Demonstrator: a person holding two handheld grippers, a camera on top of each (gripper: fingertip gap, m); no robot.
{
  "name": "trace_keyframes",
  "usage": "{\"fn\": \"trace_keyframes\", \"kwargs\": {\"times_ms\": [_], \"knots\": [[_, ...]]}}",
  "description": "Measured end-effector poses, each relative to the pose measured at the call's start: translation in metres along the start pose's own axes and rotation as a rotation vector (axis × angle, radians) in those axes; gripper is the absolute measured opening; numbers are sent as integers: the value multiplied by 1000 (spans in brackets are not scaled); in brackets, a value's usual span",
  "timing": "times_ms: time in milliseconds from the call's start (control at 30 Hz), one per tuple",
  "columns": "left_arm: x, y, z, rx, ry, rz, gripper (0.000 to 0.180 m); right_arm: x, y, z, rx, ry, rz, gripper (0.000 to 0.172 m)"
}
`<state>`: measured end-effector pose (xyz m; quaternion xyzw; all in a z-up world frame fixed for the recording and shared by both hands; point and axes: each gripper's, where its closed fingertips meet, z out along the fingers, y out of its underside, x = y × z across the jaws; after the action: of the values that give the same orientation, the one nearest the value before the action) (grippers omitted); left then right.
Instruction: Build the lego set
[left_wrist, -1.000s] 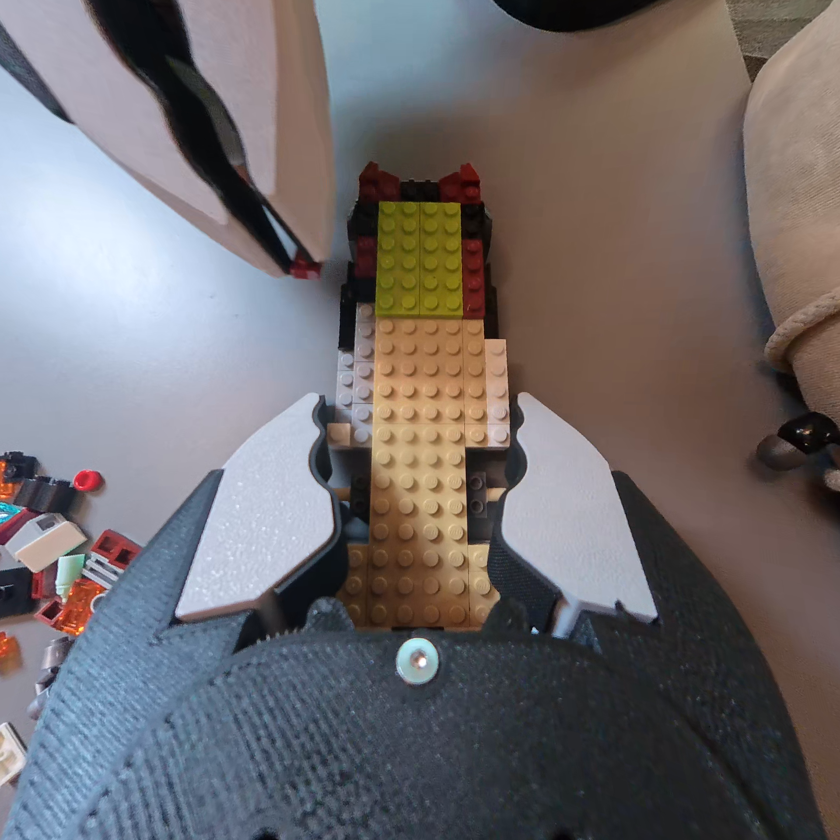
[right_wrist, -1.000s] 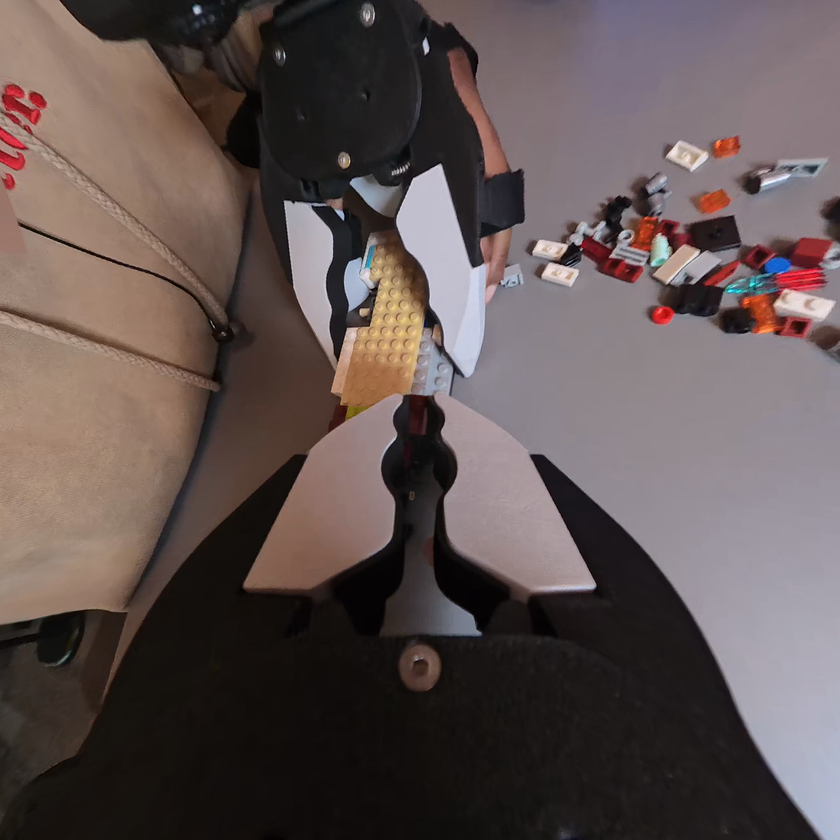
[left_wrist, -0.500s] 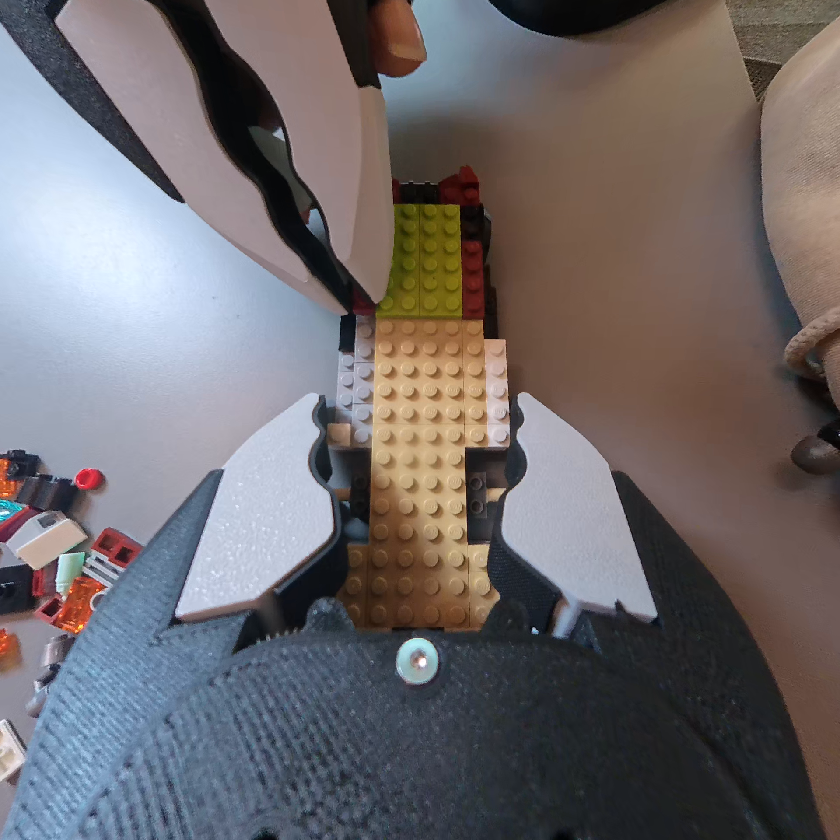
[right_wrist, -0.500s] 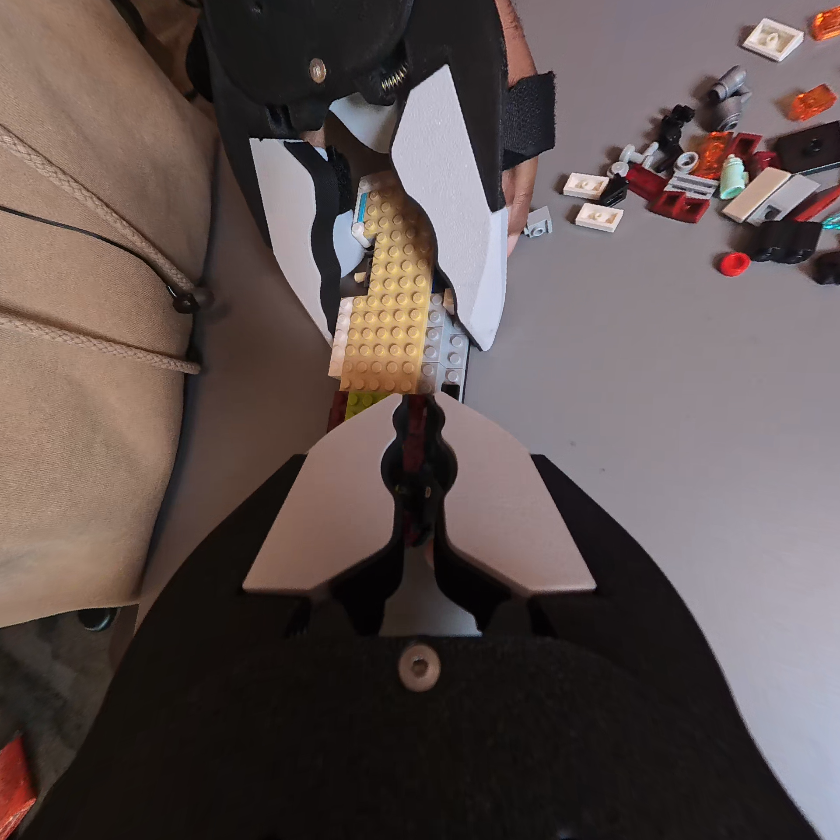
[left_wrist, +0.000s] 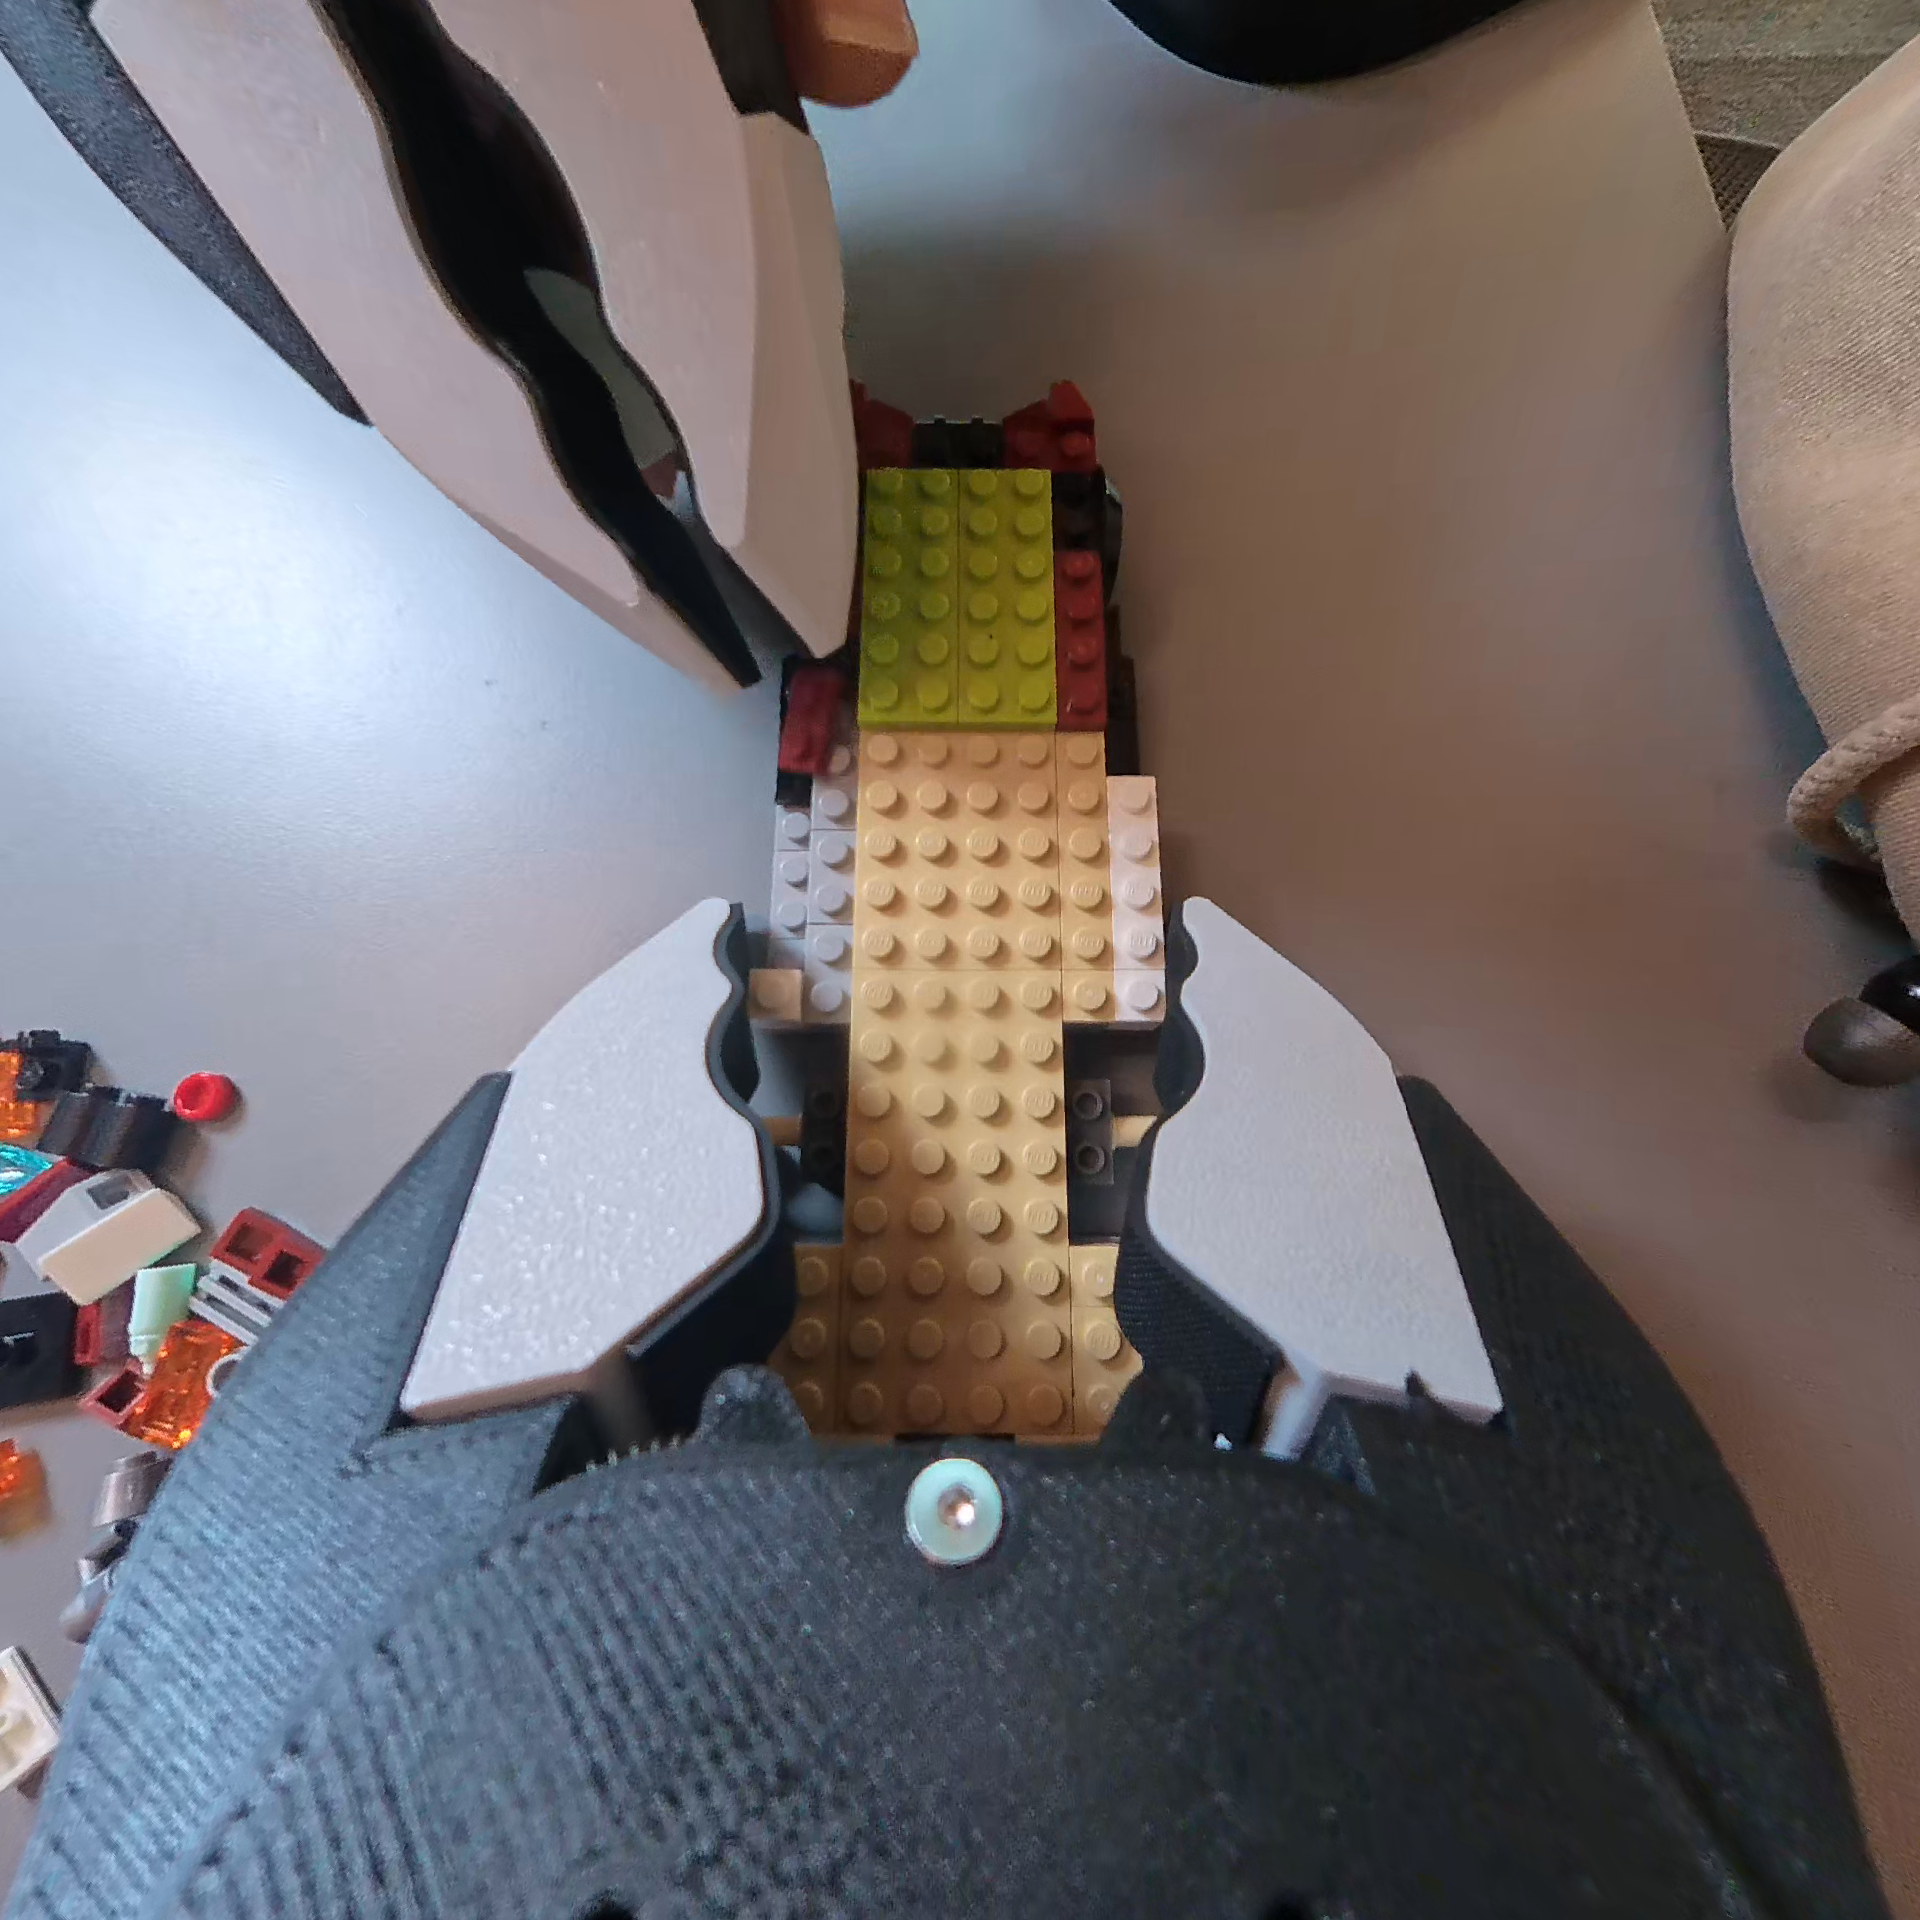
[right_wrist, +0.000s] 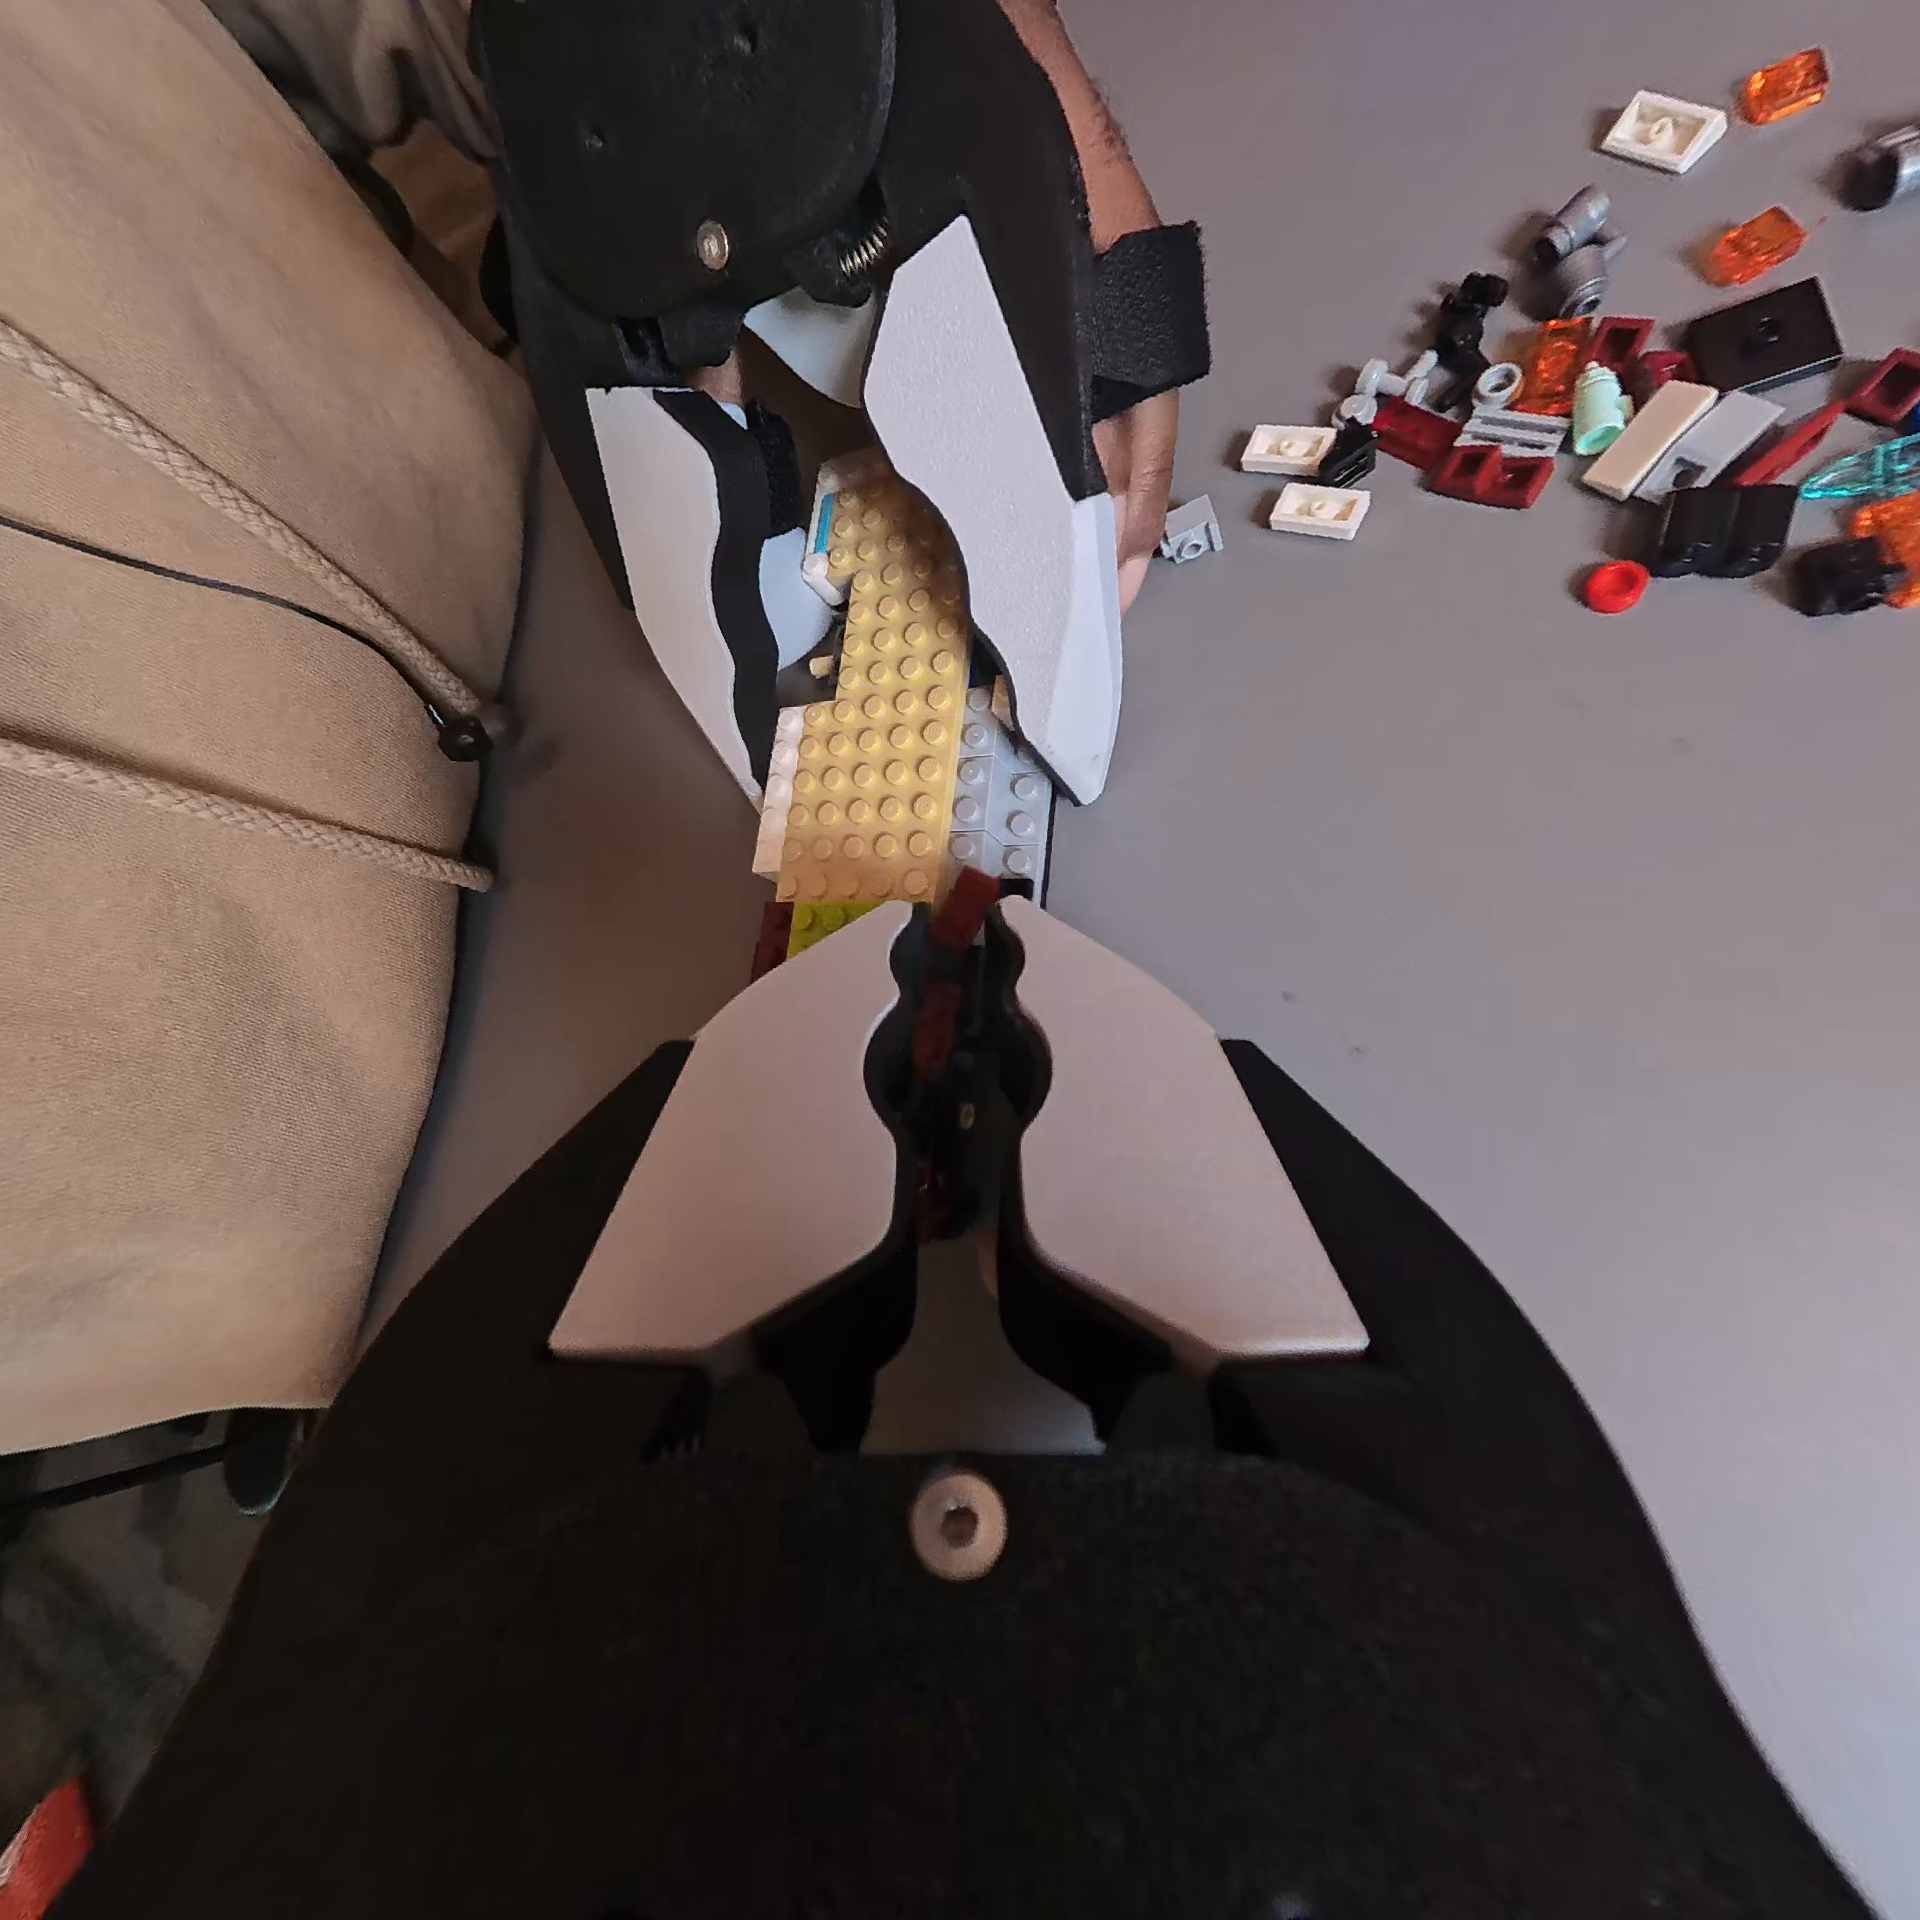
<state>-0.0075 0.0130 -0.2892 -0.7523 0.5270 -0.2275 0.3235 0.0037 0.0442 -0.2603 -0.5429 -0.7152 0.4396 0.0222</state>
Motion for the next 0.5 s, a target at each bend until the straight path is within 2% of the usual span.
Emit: {"fn": "trace_keyframes", "kwargs": {"times_ms": [333, 500], "knots": [[0, 0, 0, 2, 1, 1, 76, 13, -7, -2, -13, 77, -25, 9], [1, 0, -2, -4, -4, 13, 76, 40, -21, 0, -84, 255, -199, 12]]}}
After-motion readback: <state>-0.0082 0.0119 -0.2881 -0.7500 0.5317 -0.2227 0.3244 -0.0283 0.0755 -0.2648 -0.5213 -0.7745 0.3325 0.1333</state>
